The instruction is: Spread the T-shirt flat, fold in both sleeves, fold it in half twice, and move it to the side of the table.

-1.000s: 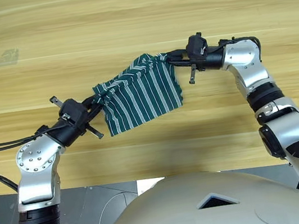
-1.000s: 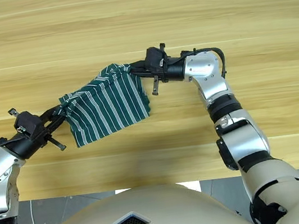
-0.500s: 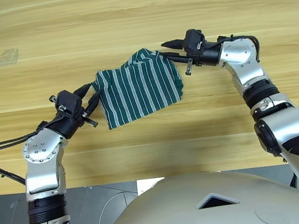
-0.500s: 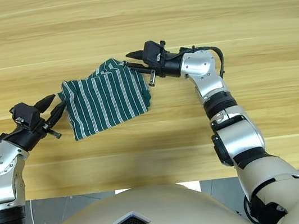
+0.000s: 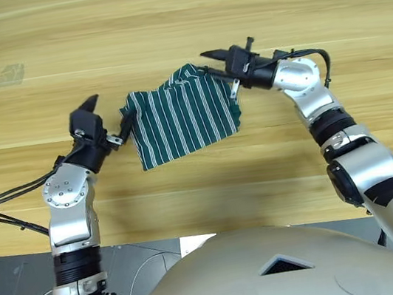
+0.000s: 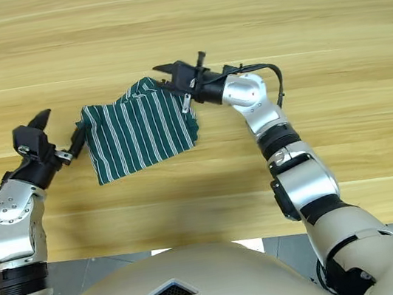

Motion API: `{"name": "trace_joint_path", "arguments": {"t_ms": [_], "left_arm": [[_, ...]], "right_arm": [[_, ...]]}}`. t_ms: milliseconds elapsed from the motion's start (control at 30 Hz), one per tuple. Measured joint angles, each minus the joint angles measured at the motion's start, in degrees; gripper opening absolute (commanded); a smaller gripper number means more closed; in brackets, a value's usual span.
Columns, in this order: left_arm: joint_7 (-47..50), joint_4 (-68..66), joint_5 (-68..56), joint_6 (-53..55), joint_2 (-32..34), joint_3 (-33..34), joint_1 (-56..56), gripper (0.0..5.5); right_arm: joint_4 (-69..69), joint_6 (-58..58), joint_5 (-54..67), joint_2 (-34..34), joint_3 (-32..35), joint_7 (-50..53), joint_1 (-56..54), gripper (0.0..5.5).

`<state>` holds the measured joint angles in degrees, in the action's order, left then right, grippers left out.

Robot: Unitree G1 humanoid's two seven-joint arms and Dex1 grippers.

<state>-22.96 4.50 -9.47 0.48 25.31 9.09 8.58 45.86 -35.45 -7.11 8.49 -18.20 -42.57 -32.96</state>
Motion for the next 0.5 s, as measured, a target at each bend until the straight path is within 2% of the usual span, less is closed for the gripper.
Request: {"name": "trace_joint_path", "arguments": {"t_ms": [167, 400, 500], "left_arm": [[8.4, -0.17, -1.93, 3.46, -6.66, 2.3, -3.42, 3.62], [11.16, -0.42, -1.42, 4.77, -9.5, 1.62, -3.87, 3.62], [11.31, -0.89, -1.32, 4.94, -12.27, -1.17, -4.03, 3.62]], "right_arm": [[2.23, -0.32, -4.8, -2.51, -2.77, 3.86, -2.02, 1.1], [15.94, 2.33, -12.54, -8.53, -8.15, 9.13, -7.09, 1.1], [21.72, 5.44, -13.84, -11.25, -8.36, 11.41, -10.53, 1.1]]}}
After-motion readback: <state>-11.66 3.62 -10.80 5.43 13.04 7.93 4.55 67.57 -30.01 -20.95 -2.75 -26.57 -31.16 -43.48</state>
